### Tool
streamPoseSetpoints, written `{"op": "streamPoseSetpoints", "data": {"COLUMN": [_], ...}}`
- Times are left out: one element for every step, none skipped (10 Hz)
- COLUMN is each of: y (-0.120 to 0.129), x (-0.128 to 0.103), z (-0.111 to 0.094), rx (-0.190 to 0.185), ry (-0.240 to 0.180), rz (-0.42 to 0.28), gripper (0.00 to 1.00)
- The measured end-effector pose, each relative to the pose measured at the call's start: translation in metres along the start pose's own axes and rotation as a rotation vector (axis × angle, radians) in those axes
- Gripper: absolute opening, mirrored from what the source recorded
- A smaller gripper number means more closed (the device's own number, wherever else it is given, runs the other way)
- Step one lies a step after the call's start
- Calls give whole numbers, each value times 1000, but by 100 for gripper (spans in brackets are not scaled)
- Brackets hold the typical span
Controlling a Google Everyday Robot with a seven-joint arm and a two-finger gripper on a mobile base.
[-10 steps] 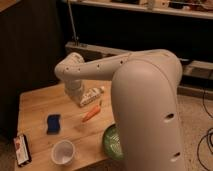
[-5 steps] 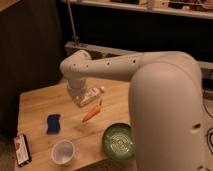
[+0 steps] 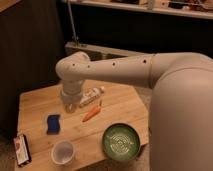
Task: Pick up the ceramic cup
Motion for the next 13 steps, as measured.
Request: {"op": "streamPoseSetpoints", "data": {"y": [5,-5,-11,-14,-17,-19,-16,-10,-6,-5,-3,-3,-5], "x": [15,25,30,40,45,51,58,65,72,77,85,92,98], "z": [8,13,17,24,25,26,29,34,37,41,46,49,50], "rx": [14,27,31,34,36,36,36,37,34,30,21,17,12], "ry": [35,60,75,99,106,109,115,123,123,120,114,106,97], "rz": [7,26,36,39,42,45,38,26,17,12,11,15,17], "gripper": [31,41,48,58,60,60,60,60,60,60,60,60,60]}}
